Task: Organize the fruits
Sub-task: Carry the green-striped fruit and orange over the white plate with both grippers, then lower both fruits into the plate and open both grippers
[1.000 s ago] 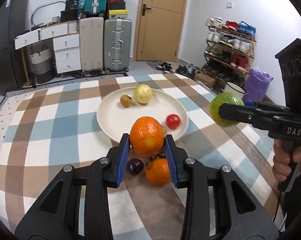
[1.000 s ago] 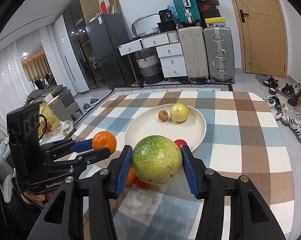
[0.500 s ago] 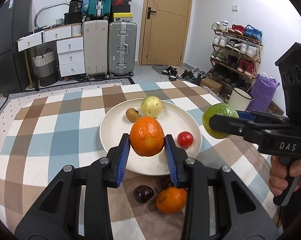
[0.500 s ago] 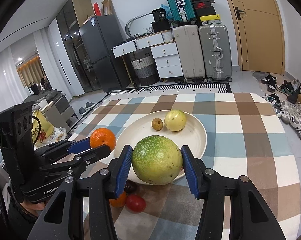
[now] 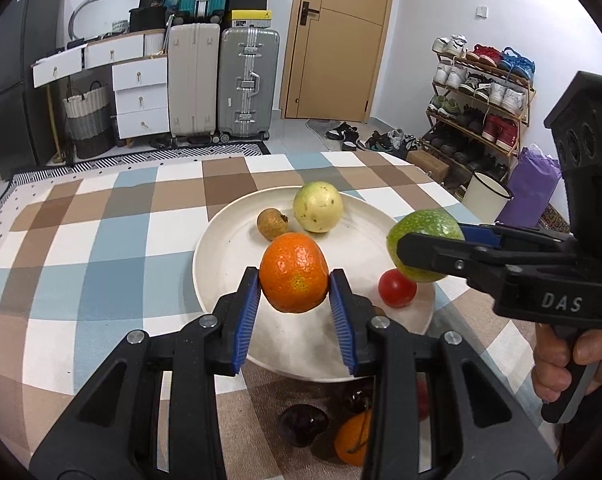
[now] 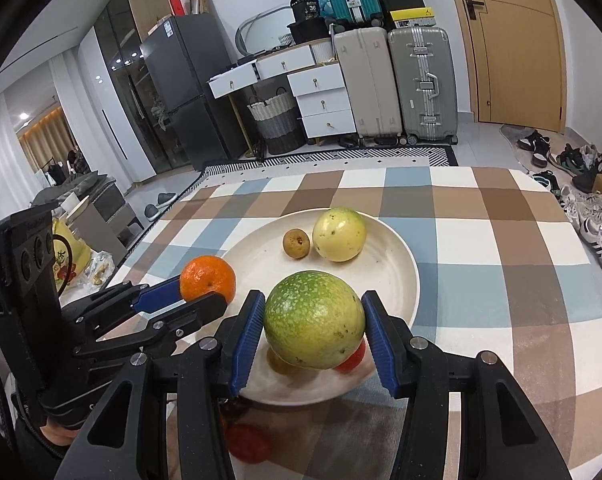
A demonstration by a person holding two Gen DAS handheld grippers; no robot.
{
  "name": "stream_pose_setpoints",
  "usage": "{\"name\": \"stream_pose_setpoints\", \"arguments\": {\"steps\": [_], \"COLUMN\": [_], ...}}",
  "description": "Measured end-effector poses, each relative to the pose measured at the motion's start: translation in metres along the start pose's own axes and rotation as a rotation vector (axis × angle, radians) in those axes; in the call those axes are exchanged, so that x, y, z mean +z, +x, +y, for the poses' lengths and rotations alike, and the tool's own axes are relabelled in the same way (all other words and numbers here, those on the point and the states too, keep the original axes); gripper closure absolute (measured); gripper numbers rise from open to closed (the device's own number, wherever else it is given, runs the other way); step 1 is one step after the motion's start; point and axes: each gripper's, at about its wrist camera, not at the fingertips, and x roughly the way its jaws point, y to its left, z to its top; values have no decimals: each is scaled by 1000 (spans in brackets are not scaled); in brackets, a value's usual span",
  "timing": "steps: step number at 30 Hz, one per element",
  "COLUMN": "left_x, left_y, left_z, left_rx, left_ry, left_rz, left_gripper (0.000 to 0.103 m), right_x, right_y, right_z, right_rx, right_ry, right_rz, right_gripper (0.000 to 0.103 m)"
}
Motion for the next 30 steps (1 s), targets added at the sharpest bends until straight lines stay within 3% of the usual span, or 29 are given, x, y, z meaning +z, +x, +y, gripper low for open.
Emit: {"name": "stream_pose_setpoints", "arguments": {"steps": [12, 19, 23, 25, 27, 28, 30], "left_x": [-5, -4, -4, -6, -10, -11, -15], "left_y": [18, 17, 9, -1, -16, -24, -37], "left_z": [7, 5, 5, 7, 9, 9, 9], "left_rx": [20, 25, 11, 20, 24, 26, 33], "left_ry": [1, 2, -11, -19, -22, -22, -20], "left_rz": [32, 27, 34, 20, -7, -23, -39], "left_gripper": [71, 71, 68, 47, 30, 22, 18], "right_x": [10, 14, 16, 15, 10, 6, -1], "right_y": [38, 39, 12, 0, -15, -23, -34], "right_z": [-9, -11, -6, -4, -5, -5, -4], "right_rx": [-25, 2, -10, -16, -19, -16, -2], "right_ry": [24, 57, 19, 1, 0, 7, 1], "right_rz": [56, 35, -35, -47, -56, -62, -61], "right_gripper": [53, 52, 34, 26, 4, 1, 1]}}
